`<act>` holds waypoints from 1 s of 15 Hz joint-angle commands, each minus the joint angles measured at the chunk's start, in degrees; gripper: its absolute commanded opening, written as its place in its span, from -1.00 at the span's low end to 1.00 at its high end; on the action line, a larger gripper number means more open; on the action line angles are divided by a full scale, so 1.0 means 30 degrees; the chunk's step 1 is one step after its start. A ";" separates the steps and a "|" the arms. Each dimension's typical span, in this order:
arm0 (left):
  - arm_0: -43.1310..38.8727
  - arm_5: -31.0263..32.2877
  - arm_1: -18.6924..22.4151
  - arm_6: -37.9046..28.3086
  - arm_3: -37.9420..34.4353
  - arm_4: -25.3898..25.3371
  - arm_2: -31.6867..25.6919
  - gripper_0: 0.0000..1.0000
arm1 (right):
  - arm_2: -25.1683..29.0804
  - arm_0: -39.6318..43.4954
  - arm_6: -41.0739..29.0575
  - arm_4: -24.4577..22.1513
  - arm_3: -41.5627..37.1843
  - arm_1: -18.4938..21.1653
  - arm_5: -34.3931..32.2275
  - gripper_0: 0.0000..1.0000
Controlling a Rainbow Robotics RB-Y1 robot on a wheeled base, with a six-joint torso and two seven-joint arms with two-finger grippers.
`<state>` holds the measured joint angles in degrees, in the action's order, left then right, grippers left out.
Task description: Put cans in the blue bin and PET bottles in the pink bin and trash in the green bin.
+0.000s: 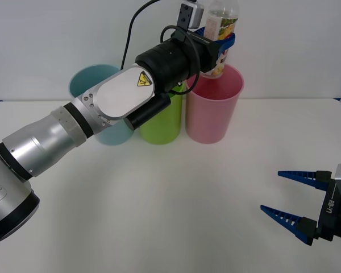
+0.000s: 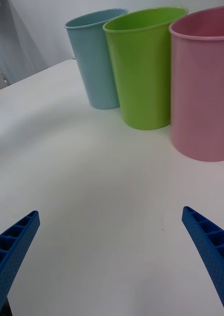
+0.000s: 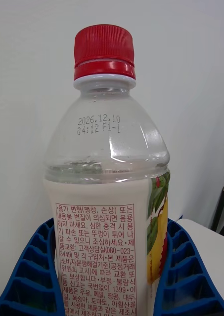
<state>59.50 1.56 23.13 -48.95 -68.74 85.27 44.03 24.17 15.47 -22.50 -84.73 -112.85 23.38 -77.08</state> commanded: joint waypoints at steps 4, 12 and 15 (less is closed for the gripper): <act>0.0236 0.0008 -0.0885 0.0349 0.1116 0.0579 0.0002 -1.00 | 0.0000 0.0000 0.0000 0.0000 0.0000 0.0000 0.0000 1.00; 0.0939 -0.0431 -0.1588 0.0524 0.2522 0.0872 0.0002 -1.00 | 0.0000 0.0000 0.0000 0.0000 0.0000 0.0000 0.0000 1.00; 0.0939 -0.0695 -0.1646 0.0495 0.2551 0.0989 0.0002 -1.00 | 0.0000 0.0000 0.0000 0.0000 0.0000 0.0000 0.0000 1.00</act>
<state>62.31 -0.31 18.25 -47.45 -61.14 88.11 44.03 24.17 15.47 -22.50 -84.73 -112.85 23.38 -77.08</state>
